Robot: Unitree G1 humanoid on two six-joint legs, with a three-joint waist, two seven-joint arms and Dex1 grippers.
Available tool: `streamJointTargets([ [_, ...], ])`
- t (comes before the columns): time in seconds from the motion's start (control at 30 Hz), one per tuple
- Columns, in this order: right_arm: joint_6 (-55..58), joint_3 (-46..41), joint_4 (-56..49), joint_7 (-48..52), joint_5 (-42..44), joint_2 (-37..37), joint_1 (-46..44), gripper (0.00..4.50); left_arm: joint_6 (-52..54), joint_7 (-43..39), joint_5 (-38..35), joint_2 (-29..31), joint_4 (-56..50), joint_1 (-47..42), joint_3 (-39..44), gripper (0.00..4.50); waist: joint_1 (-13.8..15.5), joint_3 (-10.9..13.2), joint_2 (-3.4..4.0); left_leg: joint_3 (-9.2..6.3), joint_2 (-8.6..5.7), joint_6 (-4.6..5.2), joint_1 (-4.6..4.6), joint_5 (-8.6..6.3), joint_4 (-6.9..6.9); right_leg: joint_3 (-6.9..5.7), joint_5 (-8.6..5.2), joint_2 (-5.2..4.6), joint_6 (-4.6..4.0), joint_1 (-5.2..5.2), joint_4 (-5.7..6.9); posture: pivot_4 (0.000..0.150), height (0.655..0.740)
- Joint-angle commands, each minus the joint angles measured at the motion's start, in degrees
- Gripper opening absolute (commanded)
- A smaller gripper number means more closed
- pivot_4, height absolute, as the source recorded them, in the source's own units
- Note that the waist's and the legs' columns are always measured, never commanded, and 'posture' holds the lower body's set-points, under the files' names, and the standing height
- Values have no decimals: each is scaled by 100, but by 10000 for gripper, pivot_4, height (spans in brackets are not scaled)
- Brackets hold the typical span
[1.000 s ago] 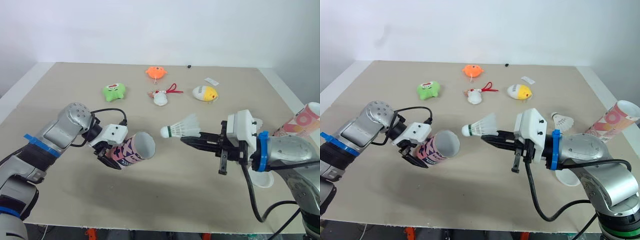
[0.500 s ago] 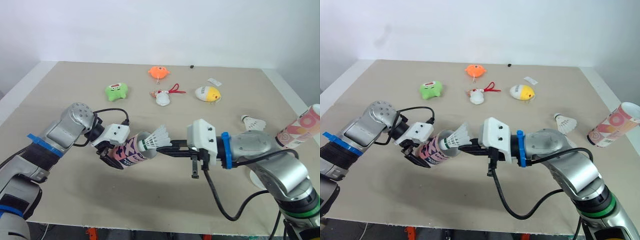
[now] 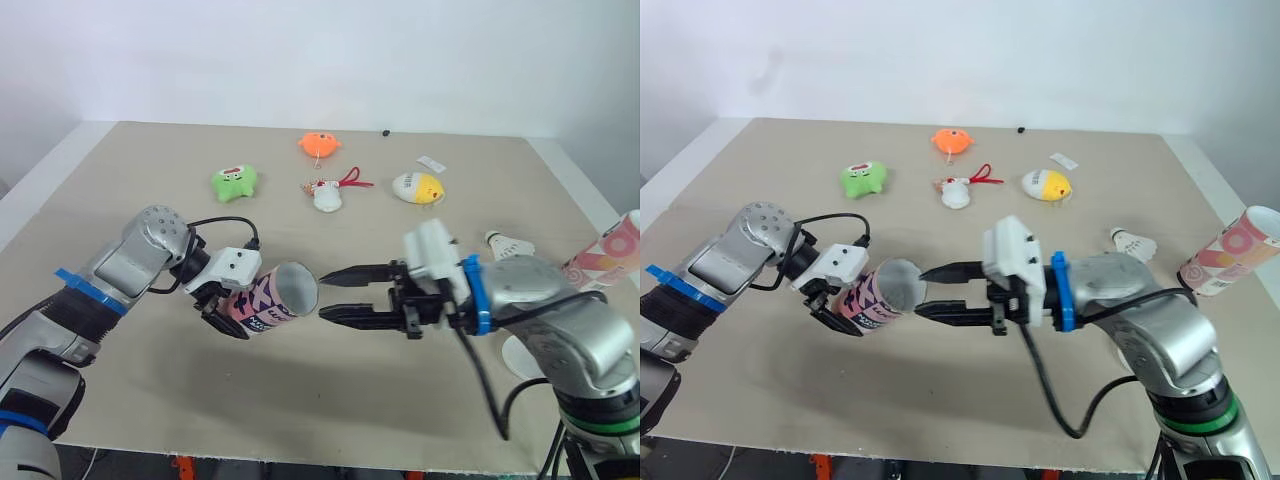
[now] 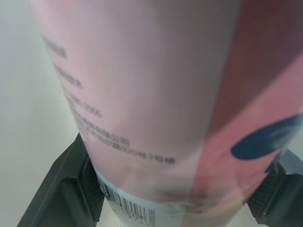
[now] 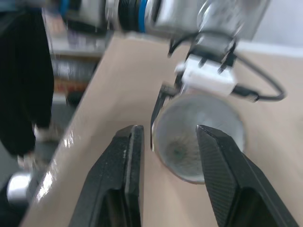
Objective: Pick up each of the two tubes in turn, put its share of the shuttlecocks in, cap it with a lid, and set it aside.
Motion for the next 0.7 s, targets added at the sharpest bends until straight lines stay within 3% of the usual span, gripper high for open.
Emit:
streamJointTargets([
  [0.03, 275, -1254, -396, -436, 386, -345, 818, 20525, 50, -2, -45, -55, -182, 105, -35, 34032, 4, 0, 0, 0, 0, 0, 0, -1, 0, -1, 0, -1, 0, 0, 0, 1500, 7400],
  [0.13, 403, -1880, -574, -783, 351, -536, 1538, 20525, 71, -2, -61, -48, -243, 140, -5, 34032, 25, -2, -4, -12, -16, -3, -4, -4, -4, -10, -3, -10, 2, 5, -1, 1500, 7400],
  [0.3, 585, -3563, -999, -1086, 38, -565, 3491, 20525, -4, -2, -379, -247, -251, 89, 18, 34032, 55, -2, -2, -24, -28, -2, -5, -5, -9, -15, -22, -15, 38, 9, -1, 1500, 7400],
  [0.4, 560, -4141, -986, -1005, 5, -613, 4077, 20525, -29, -2, -470, -431, -191, -65, -11, 34032, 64, 0, -6, -28, -33, -2, -11, -5, -6, -12, -19, -20, 47, 7, -1, 1500, 7400],
  [0.53, 434, -4464, -706, -949, -203, -608, 4438, 20525, -123, -2, -401, -663, 137, -288, -90, 34032, 19, 6, -17, -30, -29, -2, -8, -2, 11, -3, -15, -11, 22, 8, -2, 1500, 7400],
  [0.7, 329, -3960, -91, -1308, -762, -539, 4397, 20525, -454, -2, -140, -775, 701, -385, -262, 34032, -24, 6, -17, -29, -23, 1, 2, 0, 12, 3, -6, -7, 12, 10, -2, 1500, 7400],
])
